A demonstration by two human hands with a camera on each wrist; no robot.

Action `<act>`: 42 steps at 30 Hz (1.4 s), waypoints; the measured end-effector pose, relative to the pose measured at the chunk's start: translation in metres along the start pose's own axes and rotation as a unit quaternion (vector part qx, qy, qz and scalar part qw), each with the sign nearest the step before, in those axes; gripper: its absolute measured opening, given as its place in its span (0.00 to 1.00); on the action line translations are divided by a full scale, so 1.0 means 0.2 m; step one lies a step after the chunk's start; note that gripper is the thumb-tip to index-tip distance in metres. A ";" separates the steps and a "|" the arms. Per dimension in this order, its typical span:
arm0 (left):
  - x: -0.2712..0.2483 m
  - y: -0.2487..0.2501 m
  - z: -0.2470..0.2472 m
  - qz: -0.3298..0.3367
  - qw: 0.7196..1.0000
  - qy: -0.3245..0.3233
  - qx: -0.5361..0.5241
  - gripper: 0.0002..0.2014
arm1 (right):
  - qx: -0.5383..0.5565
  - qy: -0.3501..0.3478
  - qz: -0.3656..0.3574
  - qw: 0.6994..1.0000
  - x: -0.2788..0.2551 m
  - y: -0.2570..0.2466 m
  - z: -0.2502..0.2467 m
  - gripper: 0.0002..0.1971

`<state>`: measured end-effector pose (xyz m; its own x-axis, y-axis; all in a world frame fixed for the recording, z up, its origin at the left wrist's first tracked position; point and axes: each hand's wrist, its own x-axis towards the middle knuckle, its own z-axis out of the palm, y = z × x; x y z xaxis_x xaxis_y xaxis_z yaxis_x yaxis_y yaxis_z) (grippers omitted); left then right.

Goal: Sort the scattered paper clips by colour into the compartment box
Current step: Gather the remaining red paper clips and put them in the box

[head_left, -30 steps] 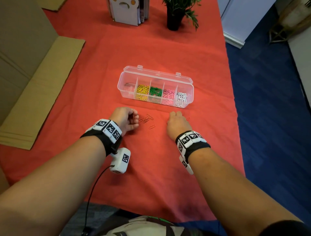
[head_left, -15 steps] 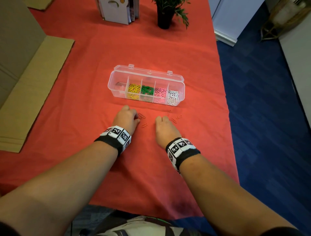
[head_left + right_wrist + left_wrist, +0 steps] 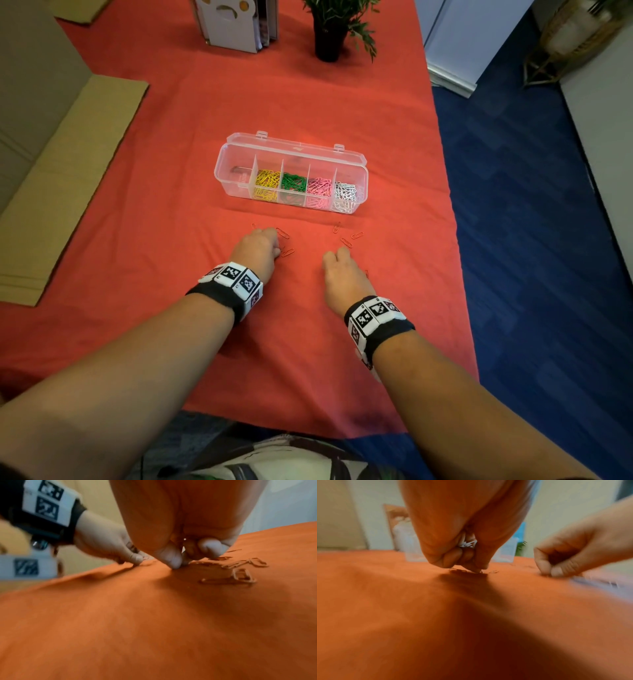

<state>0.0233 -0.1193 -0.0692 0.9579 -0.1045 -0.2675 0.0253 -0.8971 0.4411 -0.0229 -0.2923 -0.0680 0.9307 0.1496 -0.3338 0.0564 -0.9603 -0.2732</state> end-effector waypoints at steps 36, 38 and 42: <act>-0.02 0.03 0.01 -0.023 0.998 0.049 -0.019 0.09 | 0.750 -0.039 0.244 0.614 0.05 0.11 -0.18 0.10; -0.02 0.03 0.01 -0.028 0.999 0.026 -0.016 0.07 | 0.680 -0.043 0.239 0.692 0.06 0.10 -0.16 0.09; -0.02 0.04 0.00 -0.033 0.999 -0.017 0.027 0.11 | 0.283 -0.038 0.126 0.950 0.06 0.06 -0.12 0.04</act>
<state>0.0192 -0.1255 -0.0656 0.9442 -0.0587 -0.3241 0.0714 -0.9241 0.3754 -0.0020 -0.3070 -0.0537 0.8585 -0.0313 -0.5118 -0.3889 -0.6902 -0.6102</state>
